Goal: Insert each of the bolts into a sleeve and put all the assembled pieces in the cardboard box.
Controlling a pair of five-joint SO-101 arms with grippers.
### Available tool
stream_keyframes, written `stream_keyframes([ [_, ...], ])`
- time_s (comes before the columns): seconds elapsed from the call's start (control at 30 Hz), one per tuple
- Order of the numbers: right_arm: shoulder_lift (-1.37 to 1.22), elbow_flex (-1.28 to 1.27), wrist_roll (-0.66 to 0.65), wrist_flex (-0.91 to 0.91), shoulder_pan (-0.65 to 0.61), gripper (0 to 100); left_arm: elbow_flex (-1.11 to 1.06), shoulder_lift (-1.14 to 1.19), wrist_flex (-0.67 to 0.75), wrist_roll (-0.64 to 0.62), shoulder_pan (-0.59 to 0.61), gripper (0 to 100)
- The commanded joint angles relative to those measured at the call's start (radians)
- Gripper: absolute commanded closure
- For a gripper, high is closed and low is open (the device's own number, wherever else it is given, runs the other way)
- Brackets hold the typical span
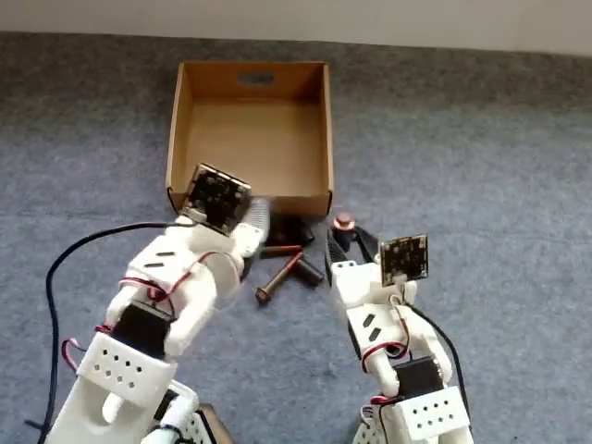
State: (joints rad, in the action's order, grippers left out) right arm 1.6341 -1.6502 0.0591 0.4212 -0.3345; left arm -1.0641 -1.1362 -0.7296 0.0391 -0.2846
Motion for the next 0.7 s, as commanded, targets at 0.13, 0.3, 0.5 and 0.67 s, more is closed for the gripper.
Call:
stream_keyframes([
  [0.13,0.002,0.314,0.003,0.209,0.019,99.2,-0.188,-0.005,0.008,0.015,0.274,99],
  [0.3,-0.116,0.453,0.008,0.206,0.019,99.2,-0.294,-0.012,0.009,0.015,0.306,99],
  [0.5,-0.648,0.840,0.011,0.206,0.001,99.2,-0.374,-0.012,0.098,0.014,0.306,99],
  [0.67,-1.093,1.182,0.011,0.206,-0.035,99.2,-0.449,-0.013,0.195,0.012,0.306,99],
])
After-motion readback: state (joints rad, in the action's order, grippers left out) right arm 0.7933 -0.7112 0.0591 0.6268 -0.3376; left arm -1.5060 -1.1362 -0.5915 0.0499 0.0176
